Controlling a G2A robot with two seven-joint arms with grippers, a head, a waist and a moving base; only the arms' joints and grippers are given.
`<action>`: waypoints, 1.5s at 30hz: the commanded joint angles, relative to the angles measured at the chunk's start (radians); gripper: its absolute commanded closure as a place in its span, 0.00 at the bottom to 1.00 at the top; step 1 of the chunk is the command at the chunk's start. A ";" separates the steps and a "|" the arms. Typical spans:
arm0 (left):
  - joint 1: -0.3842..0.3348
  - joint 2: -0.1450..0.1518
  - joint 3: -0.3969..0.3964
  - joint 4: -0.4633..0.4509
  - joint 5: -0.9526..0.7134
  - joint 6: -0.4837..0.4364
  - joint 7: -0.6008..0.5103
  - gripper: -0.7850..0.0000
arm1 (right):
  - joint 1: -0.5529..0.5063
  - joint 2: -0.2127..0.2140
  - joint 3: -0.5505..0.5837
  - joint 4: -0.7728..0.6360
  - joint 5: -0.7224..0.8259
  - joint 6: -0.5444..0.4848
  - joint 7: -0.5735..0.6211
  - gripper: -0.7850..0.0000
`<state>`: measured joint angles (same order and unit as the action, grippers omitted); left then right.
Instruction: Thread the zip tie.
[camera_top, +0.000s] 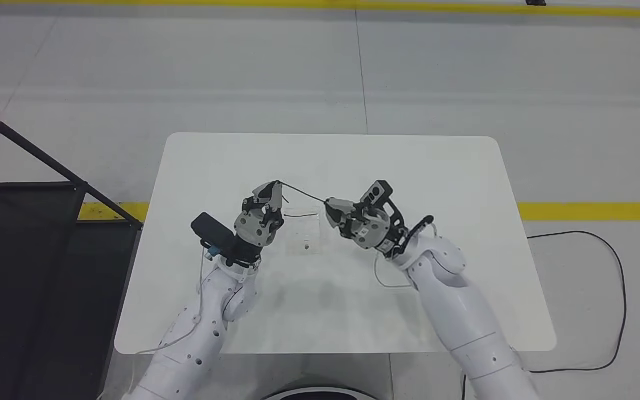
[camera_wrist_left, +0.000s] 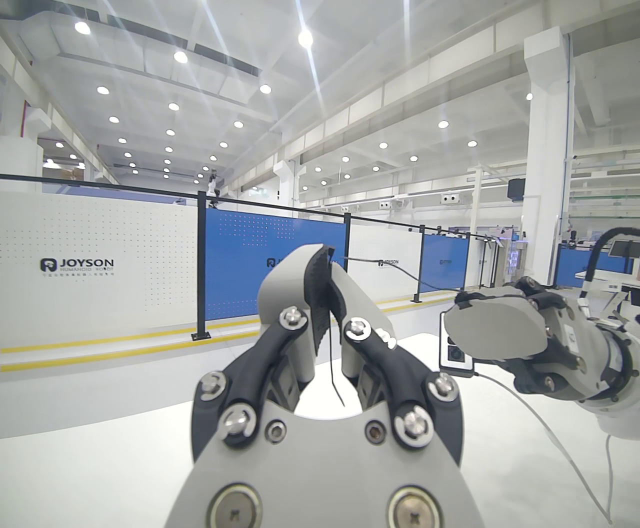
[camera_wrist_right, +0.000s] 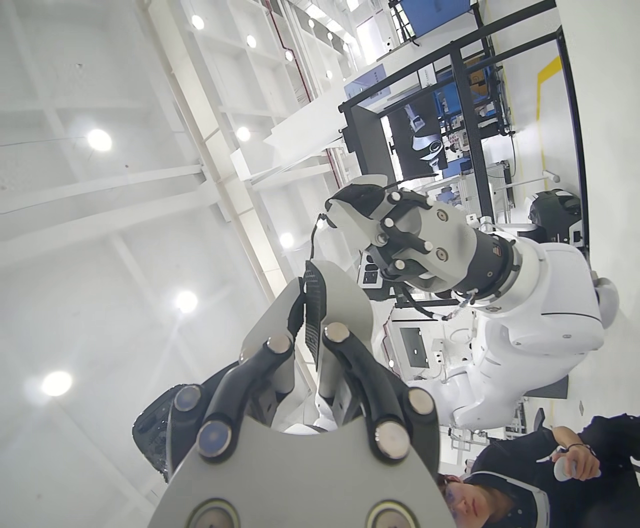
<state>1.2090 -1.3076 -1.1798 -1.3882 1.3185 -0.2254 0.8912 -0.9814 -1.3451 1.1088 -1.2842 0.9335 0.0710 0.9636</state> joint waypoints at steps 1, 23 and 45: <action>0.000 0.000 0.000 0.000 0.000 0.000 0.000 1.00 | -0.001 0.000 0.002 0.002 -0.001 -0.001 0.005 1.00; 0.000 0.000 0.000 0.000 0.000 0.000 0.000 1.00 | -0.010 -0.004 -0.011 -0.019 -0.014 -0.006 0.017 1.00; 0.000 0.000 0.000 0.000 0.000 0.000 0.000 1.00 | 0.005 -0.010 -0.013 -0.005 -0.009 0.000 -0.009 1.00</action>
<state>1.2090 -1.3076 -1.1798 -1.3882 1.3185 -0.2254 0.8912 -0.9765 -1.3551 1.0955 -1.2903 0.9253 0.0710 0.9543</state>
